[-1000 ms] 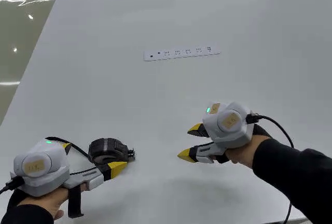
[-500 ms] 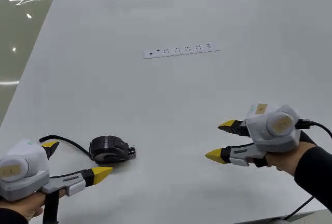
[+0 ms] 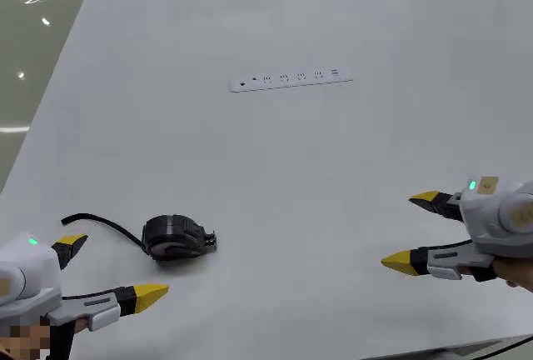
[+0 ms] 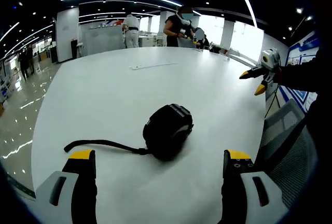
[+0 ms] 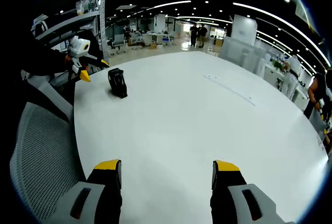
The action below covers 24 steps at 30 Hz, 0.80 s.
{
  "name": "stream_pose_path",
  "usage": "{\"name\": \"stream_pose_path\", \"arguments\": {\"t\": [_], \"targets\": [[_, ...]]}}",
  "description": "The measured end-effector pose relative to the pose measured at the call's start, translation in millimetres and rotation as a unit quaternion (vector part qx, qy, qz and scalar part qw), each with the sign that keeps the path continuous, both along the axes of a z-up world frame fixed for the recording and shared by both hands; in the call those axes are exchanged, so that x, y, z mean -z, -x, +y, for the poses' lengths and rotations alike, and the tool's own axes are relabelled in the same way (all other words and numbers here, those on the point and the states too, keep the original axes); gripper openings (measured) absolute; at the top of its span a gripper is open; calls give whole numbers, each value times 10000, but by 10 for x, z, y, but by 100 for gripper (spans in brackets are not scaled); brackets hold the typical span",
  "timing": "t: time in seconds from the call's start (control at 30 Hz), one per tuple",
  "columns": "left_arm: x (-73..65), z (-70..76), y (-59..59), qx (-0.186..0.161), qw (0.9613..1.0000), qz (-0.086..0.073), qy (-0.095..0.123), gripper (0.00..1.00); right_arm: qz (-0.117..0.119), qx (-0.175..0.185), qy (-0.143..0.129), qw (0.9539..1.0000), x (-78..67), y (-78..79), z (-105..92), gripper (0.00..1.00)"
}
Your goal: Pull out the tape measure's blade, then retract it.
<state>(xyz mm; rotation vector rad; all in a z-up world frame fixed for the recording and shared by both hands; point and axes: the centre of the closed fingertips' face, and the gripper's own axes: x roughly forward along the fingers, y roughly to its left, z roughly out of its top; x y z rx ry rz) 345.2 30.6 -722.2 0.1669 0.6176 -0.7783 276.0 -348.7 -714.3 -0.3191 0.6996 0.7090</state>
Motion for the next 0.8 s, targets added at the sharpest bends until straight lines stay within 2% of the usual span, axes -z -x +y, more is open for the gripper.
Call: {"name": "stream_pose_path", "arguments": {"t": [0.03,0.13,0.2,0.3,0.5,0.7,0.8], "targets": [[-12,7,2,29,10000,-76,-26,99,49,172,-103,9998,-4,19,-46,71],[-12,33,-9,-16,10000,-32,-38,99,61,301,-148,9994,1,71,-146,74],[-42,32,-23,9,9999,-114,-12,99,90,380,-152,9991,20,111,-213,76],[-49,56,-39,-17,9999,-132,-49,99,162,507,-192,9984,40,149,-296,81],[-74,75,-38,-46,9999,-158,-30,99,172,580,-386,9974,23,201,-398,98],[-44,83,-14,11,9999,-78,-104,99,191,701,-390,9966,26,234,-514,99],[-70,75,-17,61,9998,-129,-135,99,250,768,-413,9959,30,238,-566,99]]}}
